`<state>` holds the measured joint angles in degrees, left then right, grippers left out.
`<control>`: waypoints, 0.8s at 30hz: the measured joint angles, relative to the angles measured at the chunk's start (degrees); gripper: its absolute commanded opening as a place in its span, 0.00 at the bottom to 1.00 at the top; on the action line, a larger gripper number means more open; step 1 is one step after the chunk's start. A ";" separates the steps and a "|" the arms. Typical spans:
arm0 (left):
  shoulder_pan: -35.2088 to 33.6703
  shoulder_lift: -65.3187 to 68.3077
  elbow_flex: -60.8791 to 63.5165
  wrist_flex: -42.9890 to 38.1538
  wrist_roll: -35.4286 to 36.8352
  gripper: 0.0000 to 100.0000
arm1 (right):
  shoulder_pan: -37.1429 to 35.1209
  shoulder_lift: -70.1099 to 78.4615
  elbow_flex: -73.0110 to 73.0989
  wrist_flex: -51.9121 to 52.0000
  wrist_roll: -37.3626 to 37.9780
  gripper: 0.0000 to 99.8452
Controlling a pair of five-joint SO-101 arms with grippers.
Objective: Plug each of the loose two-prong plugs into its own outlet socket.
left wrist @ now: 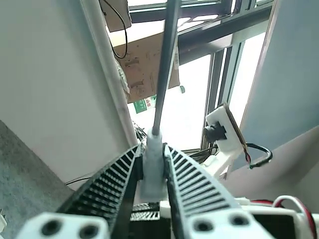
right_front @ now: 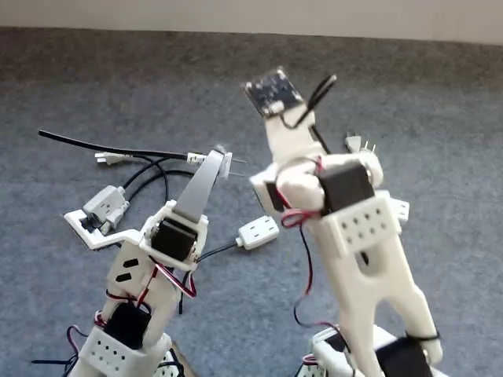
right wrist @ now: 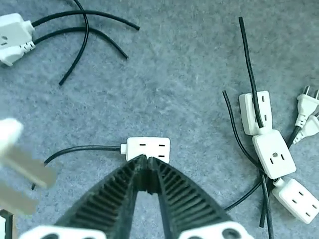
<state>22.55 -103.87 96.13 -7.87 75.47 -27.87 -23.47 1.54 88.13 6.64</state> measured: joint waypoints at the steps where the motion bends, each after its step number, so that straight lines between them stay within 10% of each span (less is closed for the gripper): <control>1: 0.00 0.00 0.00 0.00 0.00 0.01 | 0.00 1.32 -1.41 0.00 -0.35 0.01; 24: 3.25 -0.09 0.00 5.45 0.09 0.01 | 0.44 6.33 -11.87 6.77 -0.97 0.01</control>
<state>25.80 -103.96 96.13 -2.42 75.56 -27.43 -17.14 -10.33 94.90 5.67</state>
